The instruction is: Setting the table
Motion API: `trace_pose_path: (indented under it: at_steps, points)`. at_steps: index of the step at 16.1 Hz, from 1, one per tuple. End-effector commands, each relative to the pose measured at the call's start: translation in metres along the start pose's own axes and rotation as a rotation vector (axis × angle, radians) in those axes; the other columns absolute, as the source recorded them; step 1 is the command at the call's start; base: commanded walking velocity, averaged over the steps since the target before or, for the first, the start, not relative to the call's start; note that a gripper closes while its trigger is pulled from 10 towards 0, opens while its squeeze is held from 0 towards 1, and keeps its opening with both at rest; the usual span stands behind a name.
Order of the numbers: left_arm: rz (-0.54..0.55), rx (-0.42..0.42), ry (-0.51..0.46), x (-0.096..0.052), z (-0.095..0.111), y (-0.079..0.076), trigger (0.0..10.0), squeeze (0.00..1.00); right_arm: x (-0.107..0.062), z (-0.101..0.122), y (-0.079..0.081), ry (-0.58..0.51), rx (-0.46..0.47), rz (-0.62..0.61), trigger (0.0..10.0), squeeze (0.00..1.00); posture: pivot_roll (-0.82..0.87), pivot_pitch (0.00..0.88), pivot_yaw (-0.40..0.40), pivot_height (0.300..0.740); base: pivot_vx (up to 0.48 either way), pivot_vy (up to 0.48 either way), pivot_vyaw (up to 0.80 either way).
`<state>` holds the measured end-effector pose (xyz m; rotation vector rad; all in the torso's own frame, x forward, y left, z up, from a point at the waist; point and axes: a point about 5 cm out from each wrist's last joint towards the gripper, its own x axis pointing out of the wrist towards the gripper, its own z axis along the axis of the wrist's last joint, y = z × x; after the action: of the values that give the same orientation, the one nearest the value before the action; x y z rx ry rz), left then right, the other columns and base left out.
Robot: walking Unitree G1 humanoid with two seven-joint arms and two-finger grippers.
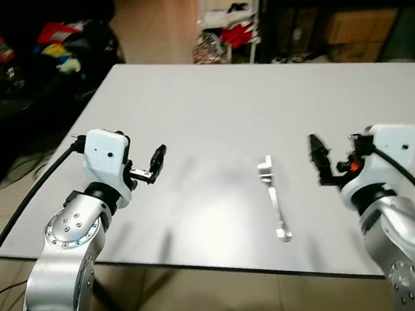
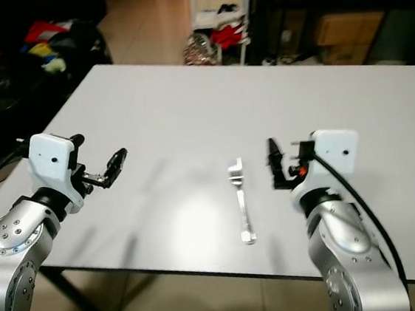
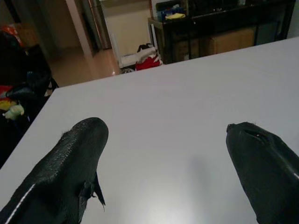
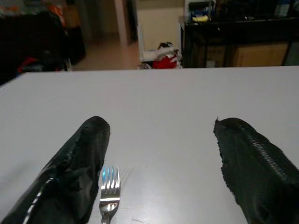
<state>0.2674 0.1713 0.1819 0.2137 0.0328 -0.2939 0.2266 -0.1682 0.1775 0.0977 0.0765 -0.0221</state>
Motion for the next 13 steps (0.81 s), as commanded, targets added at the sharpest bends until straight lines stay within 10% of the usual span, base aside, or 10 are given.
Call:
trace_pose_path:
  at_steps: [1, 2, 13]
  points:
    - [0.004, 0.005, -0.017, 0.001, 0.003, -0.002, 10.0, 0.0, -0.003, 0.0, 0.001, -0.019, 0.014, 0.02, 10.0, 0.78, -0.02, 0.0, 0.012, 0.74, 0.0, -0.386, 0.0]
    - [0.004, 0.013, -0.019, 0.003, 0.004, -0.004, 10.0, 0.0, -0.005, -0.006, 0.0, -0.004, 0.022, 0.023, 10.0, 0.0, -0.02, 0.0, 0.01, 0.74, 0.0, -0.39, 0.0]
    - [0.035, 0.028, 0.018, -0.003, -0.001, -0.001, 10.0, 0.0, -0.011, -0.022, -0.006, 0.012, 0.013, 0.077, 10.0, 0.0, 0.02, 0.0, 0.019, 0.74, 0.0, -0.108, 0.51]
